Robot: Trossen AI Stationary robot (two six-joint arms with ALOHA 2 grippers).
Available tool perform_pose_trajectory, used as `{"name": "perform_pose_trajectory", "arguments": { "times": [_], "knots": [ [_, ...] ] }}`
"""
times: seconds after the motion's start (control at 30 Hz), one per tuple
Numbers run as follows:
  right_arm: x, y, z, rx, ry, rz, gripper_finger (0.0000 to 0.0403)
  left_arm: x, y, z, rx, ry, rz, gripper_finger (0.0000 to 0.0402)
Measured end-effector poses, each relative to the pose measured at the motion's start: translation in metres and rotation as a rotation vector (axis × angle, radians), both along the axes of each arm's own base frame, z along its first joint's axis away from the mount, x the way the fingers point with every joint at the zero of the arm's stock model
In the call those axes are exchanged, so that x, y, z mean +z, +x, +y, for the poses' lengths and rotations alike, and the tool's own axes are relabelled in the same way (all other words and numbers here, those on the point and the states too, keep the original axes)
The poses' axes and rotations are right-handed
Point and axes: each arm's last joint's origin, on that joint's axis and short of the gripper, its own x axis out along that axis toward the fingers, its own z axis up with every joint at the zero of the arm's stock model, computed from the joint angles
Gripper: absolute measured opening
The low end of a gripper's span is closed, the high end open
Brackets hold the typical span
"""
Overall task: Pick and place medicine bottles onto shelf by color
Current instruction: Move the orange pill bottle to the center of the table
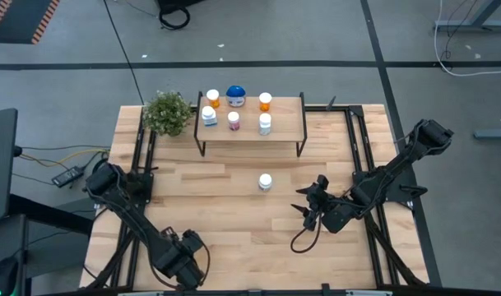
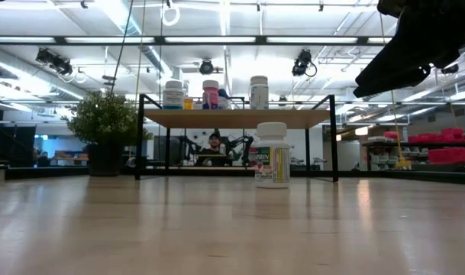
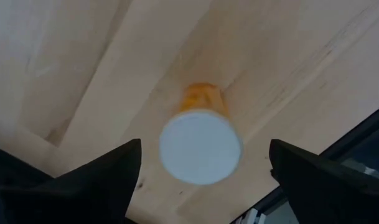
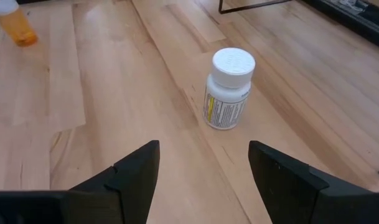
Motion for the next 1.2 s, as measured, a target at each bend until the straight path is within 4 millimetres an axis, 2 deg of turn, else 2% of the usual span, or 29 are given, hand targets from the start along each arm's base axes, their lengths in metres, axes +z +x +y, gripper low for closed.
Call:
{"name": "perform_pose_trajectory", "arguments": {
  "times": [0.13, 0.43, 0.9, 1.2],
  "knots": [
    [0.0, 0.0, 0.0, 0.008, 0.008, 0.006, 0.0255, -0.003, -0.004, -0.002, 0.014, 0.011, -0.006, 0.0357],
    [0.0, 0.0, 0.0, 0.009, 0.015, 0.006, 0.0255, -0.036, -0.01, -0.002, 0.036, -0.063, -0.009, 0.0321],
    [0.0, 0.0, 0.001, 0.011, 0.021, 0.008, 0.0255, -0.034, 0.002, 0.009, 0.026, -0.067, -0.015, 0.0282],
    [-0.001, 0.0, 0.001, 0.017, 0.026, 0.013, 0.0255, -0.034, 0.012, 0.019, 0.019, -0.084, -0.008, 0.0205]
  ]
}}
